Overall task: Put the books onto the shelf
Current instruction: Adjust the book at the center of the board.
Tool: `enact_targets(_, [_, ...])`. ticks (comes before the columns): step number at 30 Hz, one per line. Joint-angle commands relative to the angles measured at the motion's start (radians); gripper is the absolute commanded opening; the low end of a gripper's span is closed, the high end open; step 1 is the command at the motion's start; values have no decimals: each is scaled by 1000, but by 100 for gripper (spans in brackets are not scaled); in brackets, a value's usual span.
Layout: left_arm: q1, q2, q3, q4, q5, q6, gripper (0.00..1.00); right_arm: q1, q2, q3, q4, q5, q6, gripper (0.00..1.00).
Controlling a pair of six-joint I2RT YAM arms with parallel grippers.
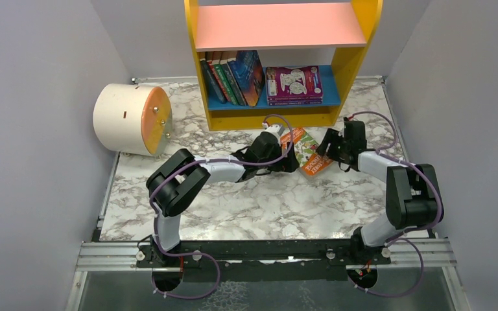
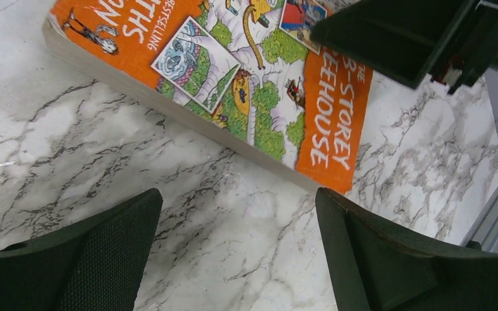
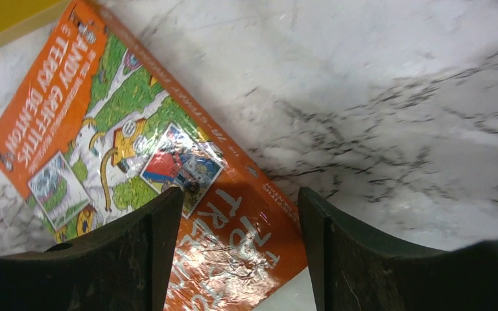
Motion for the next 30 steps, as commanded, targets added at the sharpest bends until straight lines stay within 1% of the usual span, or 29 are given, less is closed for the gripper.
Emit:
enact_targets(1, [10,26,37,37,8,-5,83,66,-25,-42,28,-143,15,64])
enact_targets(5, [12,44,53,42,27,-2,83,142,-39,-60,35,-152,45,63])
enact_targets(8, [15,56,62,45,36,-1,83,166,-52,-84,53,-162,62,63])
enact_targets(15, [29,55,72,43,48,3,83,169,-52,-109,66,-164,60,62])
enact_targets(20, [31,33,76,44,47,3,82,171,-31,-124,98,-187,63,61])
enact_targets(30, [31,0,86,43,47,-2,82,171,-18,-130,111,-194,62,60])
